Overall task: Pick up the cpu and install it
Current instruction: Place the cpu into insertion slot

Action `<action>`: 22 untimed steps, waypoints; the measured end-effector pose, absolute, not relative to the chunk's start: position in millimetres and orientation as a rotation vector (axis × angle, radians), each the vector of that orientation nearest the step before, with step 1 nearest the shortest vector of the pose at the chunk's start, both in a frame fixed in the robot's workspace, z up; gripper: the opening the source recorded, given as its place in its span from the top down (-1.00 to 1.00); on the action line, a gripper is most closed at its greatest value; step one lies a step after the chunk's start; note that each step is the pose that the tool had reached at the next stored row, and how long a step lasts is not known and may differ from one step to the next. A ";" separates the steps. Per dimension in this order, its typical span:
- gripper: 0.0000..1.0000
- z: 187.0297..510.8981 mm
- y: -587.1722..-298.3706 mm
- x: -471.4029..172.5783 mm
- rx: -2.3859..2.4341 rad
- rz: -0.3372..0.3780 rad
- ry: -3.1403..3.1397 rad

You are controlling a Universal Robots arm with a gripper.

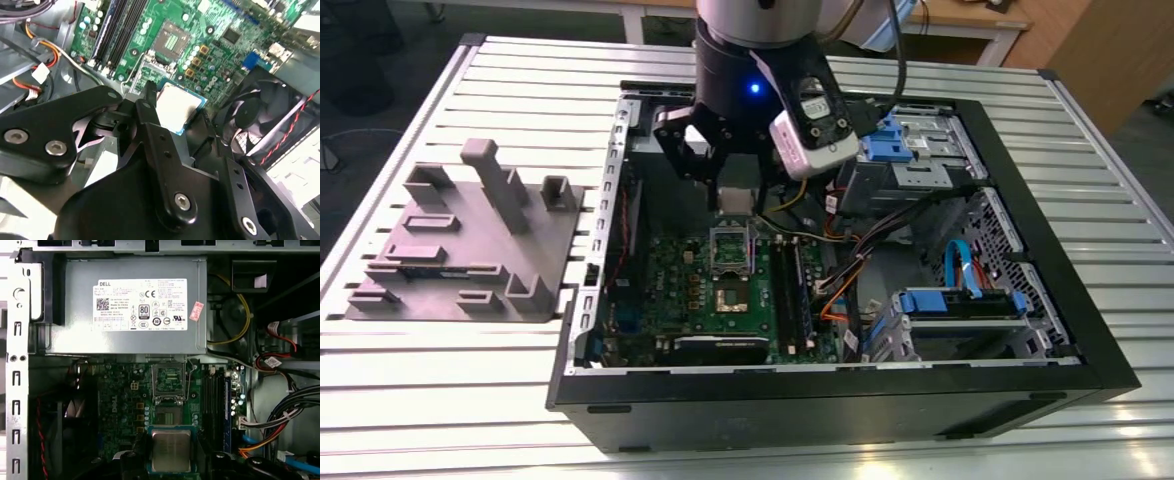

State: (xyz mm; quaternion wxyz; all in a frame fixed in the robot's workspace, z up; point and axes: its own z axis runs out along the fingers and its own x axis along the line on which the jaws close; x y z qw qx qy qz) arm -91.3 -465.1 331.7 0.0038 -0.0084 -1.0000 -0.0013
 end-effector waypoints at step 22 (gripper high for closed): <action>0.05 292.4 -469.7 -86.9 -0.028 0.001 -3.134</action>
